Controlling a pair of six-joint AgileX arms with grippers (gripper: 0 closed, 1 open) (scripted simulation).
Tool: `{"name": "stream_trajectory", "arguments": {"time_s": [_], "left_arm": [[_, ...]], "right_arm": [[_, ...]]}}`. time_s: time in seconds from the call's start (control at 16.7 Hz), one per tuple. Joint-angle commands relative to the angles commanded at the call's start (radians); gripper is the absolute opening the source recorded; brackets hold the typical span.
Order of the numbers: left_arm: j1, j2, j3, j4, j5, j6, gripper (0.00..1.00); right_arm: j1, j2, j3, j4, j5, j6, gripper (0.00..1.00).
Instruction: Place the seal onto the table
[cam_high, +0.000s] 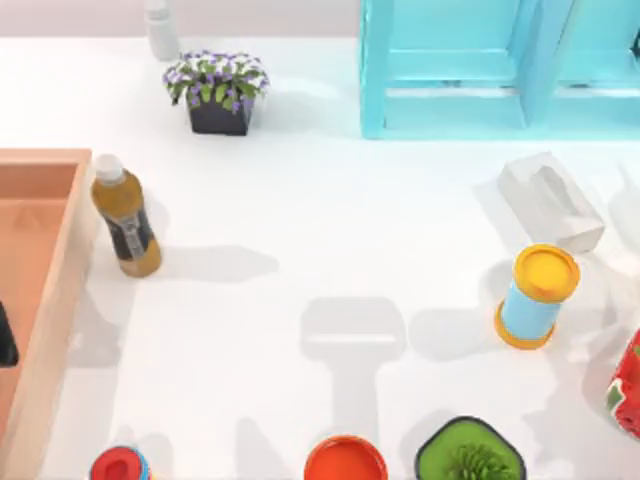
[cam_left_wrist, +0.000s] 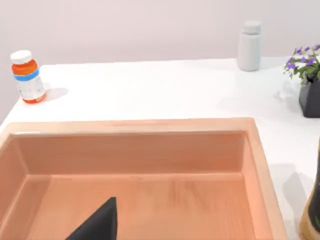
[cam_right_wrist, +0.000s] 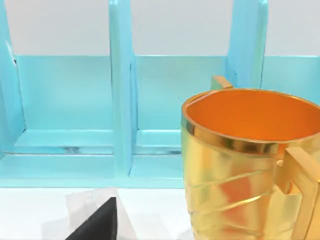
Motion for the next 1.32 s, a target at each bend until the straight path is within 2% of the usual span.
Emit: {"name": "stream_trajectory", "arguments": {"time_s": [0.18, 0.54, 0.78, 1.02, 1.32], "left_arm": [[0.055, 0.251, 0.228, -0.219, 0.000, 0.057, 1.00], [0.178, 0.906, 0.724, -0.694, -0.008, 0.174, 1.00], [0.242, 1.219, 0.985, -0.945, -0.010, 0.240, 1.00], [0.274, 1.370, 1.119, -1.080, -0.009, 0.280, 1.00], [0.277, 1.386, 1.133, -1.096, -0.008, 0.284, 1.00]], "right_arm": [[0.000, 0.000, 0.000, 0.000, 0.000, 0.000, 1.00], [0.000, 0.000, 0.000, 0.000, 0.000, 0.000, 1.00], [0.000, 0.000, 0.000, 0.000, 0.000, 0.000, 1.00], [0.000, 0.000, 0.000, 0.000, 0.000, 0.000, 1.00], [0.000, 0.000, 0.000, 0.000, 0.000, 0.000, 1.00]]}}
